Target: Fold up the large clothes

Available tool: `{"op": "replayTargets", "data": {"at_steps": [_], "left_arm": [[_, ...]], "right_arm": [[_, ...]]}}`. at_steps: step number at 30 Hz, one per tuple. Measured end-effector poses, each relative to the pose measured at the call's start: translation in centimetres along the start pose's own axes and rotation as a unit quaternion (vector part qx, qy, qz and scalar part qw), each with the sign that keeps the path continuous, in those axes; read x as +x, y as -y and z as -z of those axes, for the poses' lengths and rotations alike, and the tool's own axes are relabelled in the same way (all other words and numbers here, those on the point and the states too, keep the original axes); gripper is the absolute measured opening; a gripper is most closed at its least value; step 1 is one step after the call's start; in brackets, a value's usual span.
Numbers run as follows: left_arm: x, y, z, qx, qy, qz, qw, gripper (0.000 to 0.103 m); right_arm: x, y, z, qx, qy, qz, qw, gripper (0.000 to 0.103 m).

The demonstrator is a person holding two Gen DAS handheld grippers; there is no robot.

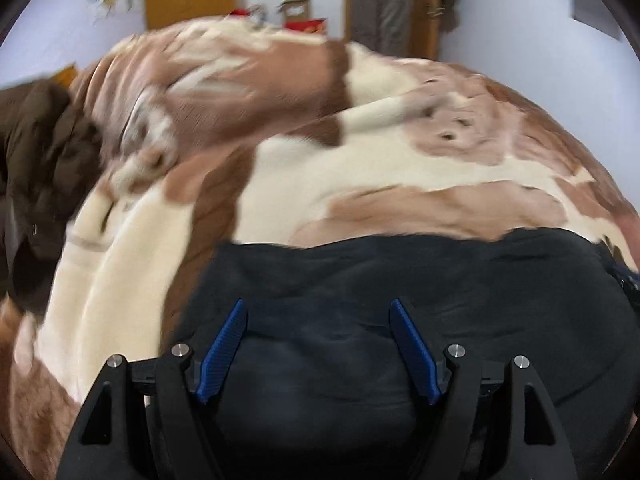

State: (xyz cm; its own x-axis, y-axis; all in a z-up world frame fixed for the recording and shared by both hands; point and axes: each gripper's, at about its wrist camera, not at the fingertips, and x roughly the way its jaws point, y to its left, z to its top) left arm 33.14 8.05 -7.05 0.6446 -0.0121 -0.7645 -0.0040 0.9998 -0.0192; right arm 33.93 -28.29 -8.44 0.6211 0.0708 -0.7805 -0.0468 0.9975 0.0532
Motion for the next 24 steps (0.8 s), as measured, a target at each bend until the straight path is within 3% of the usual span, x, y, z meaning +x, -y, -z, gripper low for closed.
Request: {"op": "replayTargets", "data": {"at_steps": [8,12,16,20,24], "left_arm": [[3.4,-0.1,1.3,-0.022,0.017,0.001,0.9996,0.078],[3.8,-0.6,1.8,-0.037,0.025,0.017,0.9988,0.079],[3.9,-0.2,1.4,-0.029,0.018,0.005,0.9994,0.079],[1.3,-0.7,0.5,-0.025,0.003,0.003,0.9997,0.078],[-2.9,-3.5,0.8,-0.042,0.039,0.011,0.9983,0.077]], "right_arm": [[2.5,0.1,0.4,0.004,0.002,0.005,1.000,0.037],[2.9,0.3,0.9,0.010,0.013,0.005,1.000,0.037],[2.6,-0.1,0.5,0.003,0.002,0.015,1.000,0.037],[-0.2,0.0,-0.3,0.000,-0.003,0.015,1.000,0.037],[-5.9,0.3,0.6,0.000,0.045,-0.014,0.999,0.037]]}}
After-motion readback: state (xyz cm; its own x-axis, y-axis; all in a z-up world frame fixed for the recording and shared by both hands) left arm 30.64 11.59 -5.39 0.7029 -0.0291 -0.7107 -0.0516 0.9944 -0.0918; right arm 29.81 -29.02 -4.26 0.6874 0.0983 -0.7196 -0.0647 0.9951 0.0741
